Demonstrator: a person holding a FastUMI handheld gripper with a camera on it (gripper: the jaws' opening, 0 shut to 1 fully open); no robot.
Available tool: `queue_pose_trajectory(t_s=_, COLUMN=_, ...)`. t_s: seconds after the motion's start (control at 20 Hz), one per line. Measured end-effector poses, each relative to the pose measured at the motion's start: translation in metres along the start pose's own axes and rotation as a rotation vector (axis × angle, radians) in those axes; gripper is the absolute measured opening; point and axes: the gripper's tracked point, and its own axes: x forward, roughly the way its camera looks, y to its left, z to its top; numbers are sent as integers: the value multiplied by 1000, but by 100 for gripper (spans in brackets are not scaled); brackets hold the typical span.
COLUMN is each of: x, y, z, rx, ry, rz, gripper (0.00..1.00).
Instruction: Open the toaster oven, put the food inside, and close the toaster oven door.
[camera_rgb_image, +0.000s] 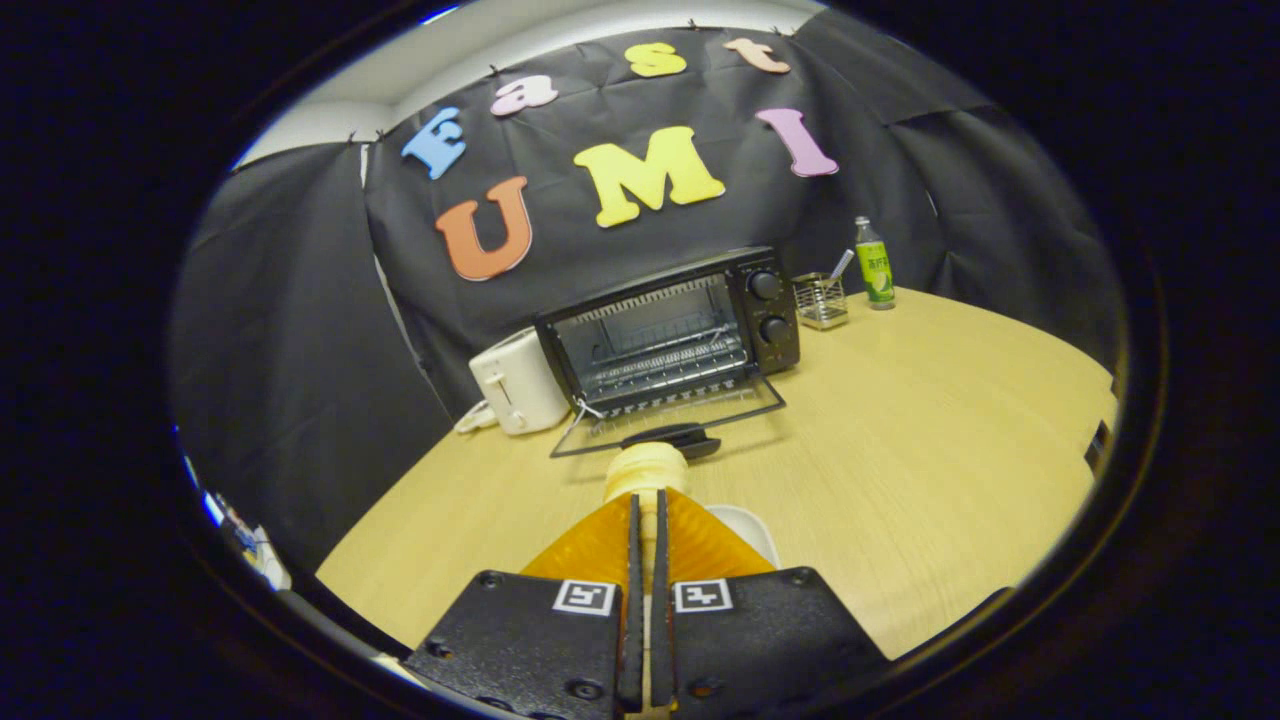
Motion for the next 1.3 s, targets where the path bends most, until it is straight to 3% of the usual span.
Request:
queue_pose_trajectory(t_s=0.15, x=18, y=9, z=22, rx=167, ry=2, rz=106, gripper=8)
queue_pose_trajectory(t_s=0.4, x=62, y=14, z=52, rx=564, ry=79, rz=286, gripper=8)
queue_pose_trajectory(t_s=0.65, x=122, y=10, z=94, rx=688, ry=30, rz=373, gripper=8)
queue_pose_trajectory(t_s=1.3, x=280, y=-47, z=139, rx=628, ry=-26, rz=178, gripper=11)
